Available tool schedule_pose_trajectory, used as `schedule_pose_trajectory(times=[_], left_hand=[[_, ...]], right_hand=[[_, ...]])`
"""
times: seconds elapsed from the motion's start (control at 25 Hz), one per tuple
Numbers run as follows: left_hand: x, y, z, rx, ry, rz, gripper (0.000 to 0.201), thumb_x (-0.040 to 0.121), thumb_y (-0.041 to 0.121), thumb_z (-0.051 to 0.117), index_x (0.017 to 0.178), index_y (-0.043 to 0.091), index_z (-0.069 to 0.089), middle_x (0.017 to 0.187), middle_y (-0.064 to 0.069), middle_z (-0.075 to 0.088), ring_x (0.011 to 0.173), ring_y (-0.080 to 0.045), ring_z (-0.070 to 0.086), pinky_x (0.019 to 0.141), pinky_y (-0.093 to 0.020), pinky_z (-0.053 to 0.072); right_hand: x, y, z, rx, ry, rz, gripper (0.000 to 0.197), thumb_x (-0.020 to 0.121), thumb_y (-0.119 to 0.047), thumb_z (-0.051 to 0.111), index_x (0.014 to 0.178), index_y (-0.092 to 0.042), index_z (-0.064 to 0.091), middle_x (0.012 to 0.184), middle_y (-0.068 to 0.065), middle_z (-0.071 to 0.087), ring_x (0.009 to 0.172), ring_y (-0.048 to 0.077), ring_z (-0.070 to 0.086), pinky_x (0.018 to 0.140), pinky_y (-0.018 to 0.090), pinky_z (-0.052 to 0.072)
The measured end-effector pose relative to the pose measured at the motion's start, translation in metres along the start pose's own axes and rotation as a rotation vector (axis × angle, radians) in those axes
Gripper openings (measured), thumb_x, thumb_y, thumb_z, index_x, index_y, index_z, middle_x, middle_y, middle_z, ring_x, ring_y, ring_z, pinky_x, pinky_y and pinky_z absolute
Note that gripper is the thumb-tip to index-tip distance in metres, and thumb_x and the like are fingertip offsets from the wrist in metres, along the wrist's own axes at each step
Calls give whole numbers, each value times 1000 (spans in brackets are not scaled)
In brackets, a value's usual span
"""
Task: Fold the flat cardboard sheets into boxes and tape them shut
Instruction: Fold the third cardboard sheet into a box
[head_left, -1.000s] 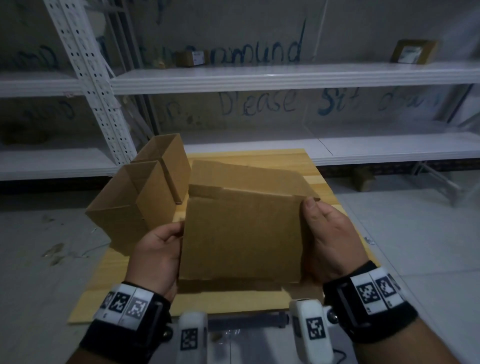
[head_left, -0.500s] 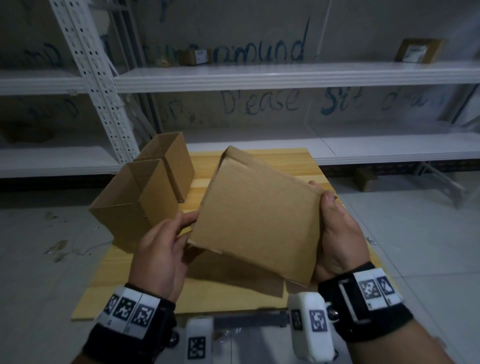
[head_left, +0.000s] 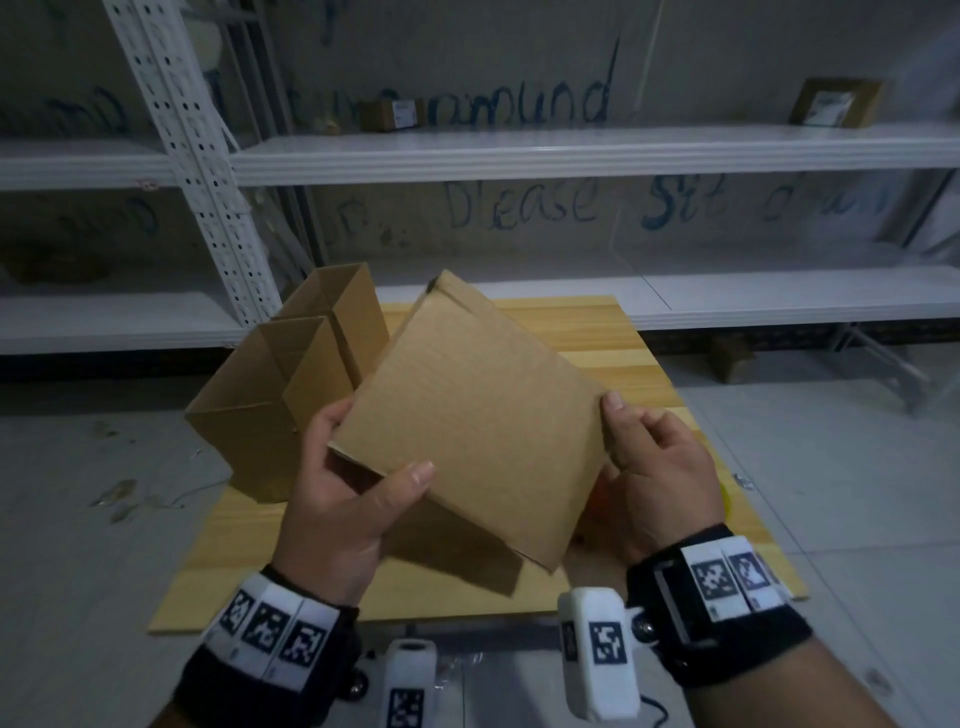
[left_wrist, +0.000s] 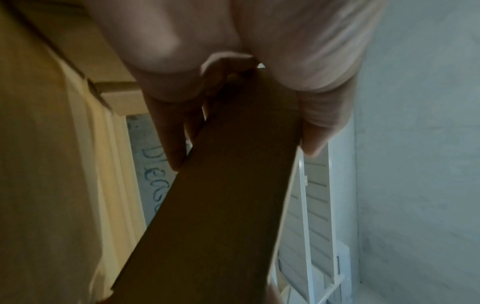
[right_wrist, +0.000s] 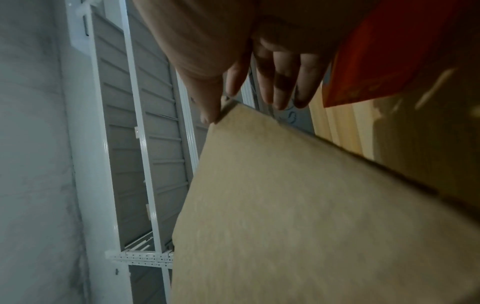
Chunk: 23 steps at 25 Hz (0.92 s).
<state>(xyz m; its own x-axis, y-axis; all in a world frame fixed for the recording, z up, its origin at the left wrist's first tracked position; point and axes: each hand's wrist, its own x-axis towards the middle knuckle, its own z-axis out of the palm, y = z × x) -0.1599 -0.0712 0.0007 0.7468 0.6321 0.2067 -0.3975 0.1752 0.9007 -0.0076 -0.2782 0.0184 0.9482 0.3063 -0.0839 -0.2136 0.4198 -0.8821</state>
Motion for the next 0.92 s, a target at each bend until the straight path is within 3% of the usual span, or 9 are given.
schedule_pose_trajectory(times=[0.04, 0.12, 0.2, 0.32, 0.48, 0.56, 0.64, 0.76, 0.92], left_hand=[[0, 7, -3, 72, -13, 28, 85, 48, 28, 102, 121, 48, 66, 133, -10, 68, 121, -26, 73, 89, -45, 66], [-2, 25, -7, 242, -79, 68, 84, 45, 32, 95, 120, 47, 60, 129, -2, 64, 106, -8, 75, 75, -26, 65], [-3, 38, -9, 392, -188, 97, 85, 48, 35, 92, 124, 46, 54, 132, 12, 60, 103, -1, 73, 75, -19, 63], [-5, 46, -7, 529, -300, 115, 87, 51, 36, 95, 126, 56, 56, 128, 28, 61, 115, -7, 70, 86, -29, 66], [-5, 44, -4, 617, -373, 101, 103, 53, 36, 100, 140, 60, 50, 140, 27, 59, 128, -13, 68, 97, -36, 65], [-5, 43, -4, 637, -357, 42, 119, 50, 41, 102, 145, 69, 38, 141, 34, 58, 132, -7, 65, 98, -36, 62], [-4, 40, -5, 599, -293, -19, 131, 46, 39, 105, 145, 75, 26, 142, 27, 66, 132, -7, 67, 100, -36, 59], [-5, 36, -3, 552, -197, -39, 129, 54, 24, 107, 144, 68, 26, 139, 20, 71, 130, -5, 68, 93, -29, 63], [-2, 31, 2, 457, -160, -84, 121, 66, 5, 90, 157, 57, 29, 134, 34, 70, 130, 1, 67, 93, -19, 61]], right_hand=[[0, -1, 1, -20, 23, -47, 35, 77, -38, 89, 94, -15, 68, 130, 20, 75, 109, 34, 76, 100, 60, 60], [-1, -5, 1, -116, 44, -150, 51, 72, -44, 86, 111, -16, 68, 128, 8, 77, 113, 21, 76, 105, 59, 58], [-2, -11, 0, -249, -23, -242, 62, 73, -52, 82, 128, -28, 67, 134, -9, 74, 123, 8, 71, 111, 51, 56], [-5, -12, -1, -343, -244, -280, 74, 76, -63, 83, 143, -45, 58, 148, -21, 64, 138, 1, 59, 120, 48, 47], [-8, -2, 4, -388, -498, -294, 95, 71, -66, 88, 155, -52, 46, 154, -13, 59, 142, 17, 59, 114, 53, 53], [-9, 0, 6, -412, -535, -316, 96, 73, -62, 88, 157, -49, 43, 146, -17, 63, 136, 19, 63, 107, 44, 59], [-10, -1, 7, -421, -533, -324, 84, 79, -51, 86, 153, -53, 45, 136, -20, 67, 129, 17, 67, 100, 39, 62], [-10, -2, 5, -431, -506, -341, 70, 87, -41, 81, 147, -58, 48, 129, -15, 70, 119, 14, 71, 92, 29, 63], [-11, -1, 2, -484, -499, -363, 72, 91, -41, 77, 154, -48, 44, 129, -27, 67, 119, 6, 70, 90, 26, 63]])
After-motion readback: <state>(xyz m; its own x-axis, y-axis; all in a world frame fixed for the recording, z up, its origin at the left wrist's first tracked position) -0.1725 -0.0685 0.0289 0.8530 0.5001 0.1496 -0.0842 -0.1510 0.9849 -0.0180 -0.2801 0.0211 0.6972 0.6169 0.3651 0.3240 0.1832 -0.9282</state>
